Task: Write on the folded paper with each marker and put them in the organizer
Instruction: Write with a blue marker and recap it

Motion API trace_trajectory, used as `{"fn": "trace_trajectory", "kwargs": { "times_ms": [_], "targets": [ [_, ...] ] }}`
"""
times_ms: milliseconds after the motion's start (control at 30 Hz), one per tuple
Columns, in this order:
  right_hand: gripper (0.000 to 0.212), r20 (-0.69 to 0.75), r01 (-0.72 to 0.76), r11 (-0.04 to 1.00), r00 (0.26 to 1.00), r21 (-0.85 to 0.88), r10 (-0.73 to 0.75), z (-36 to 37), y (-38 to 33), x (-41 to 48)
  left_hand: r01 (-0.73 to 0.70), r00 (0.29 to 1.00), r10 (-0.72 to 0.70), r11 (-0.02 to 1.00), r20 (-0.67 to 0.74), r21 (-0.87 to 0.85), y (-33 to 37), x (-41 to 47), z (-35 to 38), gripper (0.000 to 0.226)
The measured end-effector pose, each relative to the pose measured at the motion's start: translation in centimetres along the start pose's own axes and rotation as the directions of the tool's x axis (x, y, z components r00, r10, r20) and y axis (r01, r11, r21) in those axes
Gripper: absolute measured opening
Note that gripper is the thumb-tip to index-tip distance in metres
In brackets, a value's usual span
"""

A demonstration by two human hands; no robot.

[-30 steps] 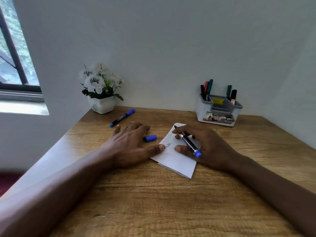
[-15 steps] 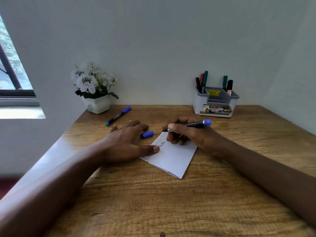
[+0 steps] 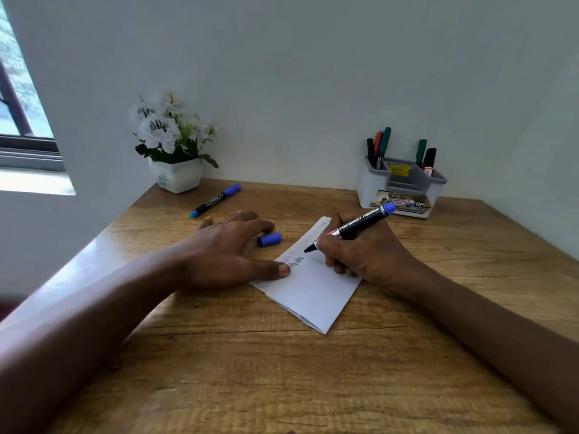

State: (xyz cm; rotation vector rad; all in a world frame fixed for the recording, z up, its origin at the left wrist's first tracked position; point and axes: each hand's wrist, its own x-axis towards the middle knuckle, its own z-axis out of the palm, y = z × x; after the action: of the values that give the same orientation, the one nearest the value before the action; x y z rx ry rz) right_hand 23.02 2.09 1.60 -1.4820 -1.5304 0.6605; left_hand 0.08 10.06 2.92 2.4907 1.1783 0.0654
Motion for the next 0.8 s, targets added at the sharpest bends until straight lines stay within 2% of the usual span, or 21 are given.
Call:
{"fn": "trace_trajectory", "kwargs": {
  "times_ms": [233,800],
  "targets": [
    [0.017,-0.008,0.022,0.992,1.0,-0.123,-0.023,0.35,-0.32,-0.14,-0.002,1.0,0.002,1.0,0.006,0.015,-0.11,0.15,0.06,0.107],
    [0.016,0.024,0.018,0.998,1.0,-0.056,-0.017,0.07,-0.06,0.06,0.011,1.0,-0.011,1.0,0.028,0.024,0.05,0.09,-0.06,0.104]
  ]
}}
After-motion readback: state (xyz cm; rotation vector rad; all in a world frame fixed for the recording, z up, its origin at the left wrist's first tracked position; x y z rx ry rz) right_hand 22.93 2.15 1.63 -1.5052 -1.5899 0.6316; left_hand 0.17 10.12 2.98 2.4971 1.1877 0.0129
